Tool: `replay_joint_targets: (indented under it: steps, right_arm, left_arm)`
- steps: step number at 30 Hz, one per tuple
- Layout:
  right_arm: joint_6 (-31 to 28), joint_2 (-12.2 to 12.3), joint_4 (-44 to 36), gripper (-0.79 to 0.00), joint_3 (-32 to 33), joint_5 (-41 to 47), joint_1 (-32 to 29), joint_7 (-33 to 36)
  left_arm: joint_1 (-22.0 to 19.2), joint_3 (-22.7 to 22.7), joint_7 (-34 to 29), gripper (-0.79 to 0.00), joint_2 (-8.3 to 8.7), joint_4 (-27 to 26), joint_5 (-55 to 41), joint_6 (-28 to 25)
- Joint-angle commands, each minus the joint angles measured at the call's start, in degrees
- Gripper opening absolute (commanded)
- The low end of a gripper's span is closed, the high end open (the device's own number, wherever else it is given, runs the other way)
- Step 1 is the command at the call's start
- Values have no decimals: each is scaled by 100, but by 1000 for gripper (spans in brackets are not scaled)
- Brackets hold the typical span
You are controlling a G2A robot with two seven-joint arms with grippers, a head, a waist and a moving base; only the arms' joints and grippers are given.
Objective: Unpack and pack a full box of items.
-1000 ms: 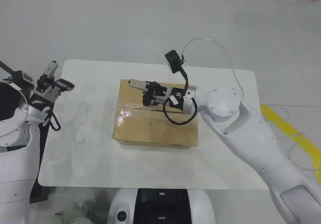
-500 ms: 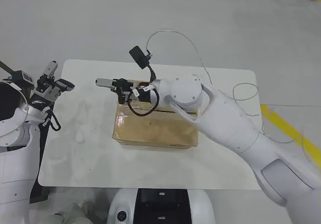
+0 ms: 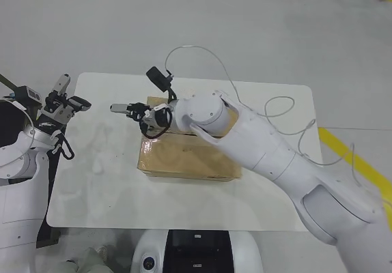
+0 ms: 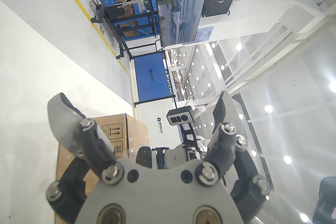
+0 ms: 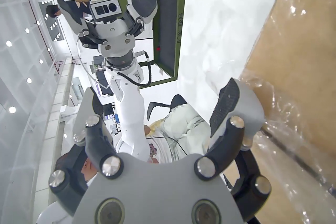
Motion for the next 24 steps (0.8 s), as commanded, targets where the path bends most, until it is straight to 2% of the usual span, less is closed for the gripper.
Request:
replay_joint_targets:
  steps: [1,8,24]
  right_arm:
    - [48,-30,45,0,24,-19,-4,22]
    - [361,35,-156,0,308,-222,-216,-89]
    - [1316,559,-1782,0,1187,-1178,-1343,-124]
  left_arm:
    - [0,0,0,0,0,0,0,0]
    - [0,0,0,0,0,0,0,0]
    - [0,0,0,0,0,0,0,0]
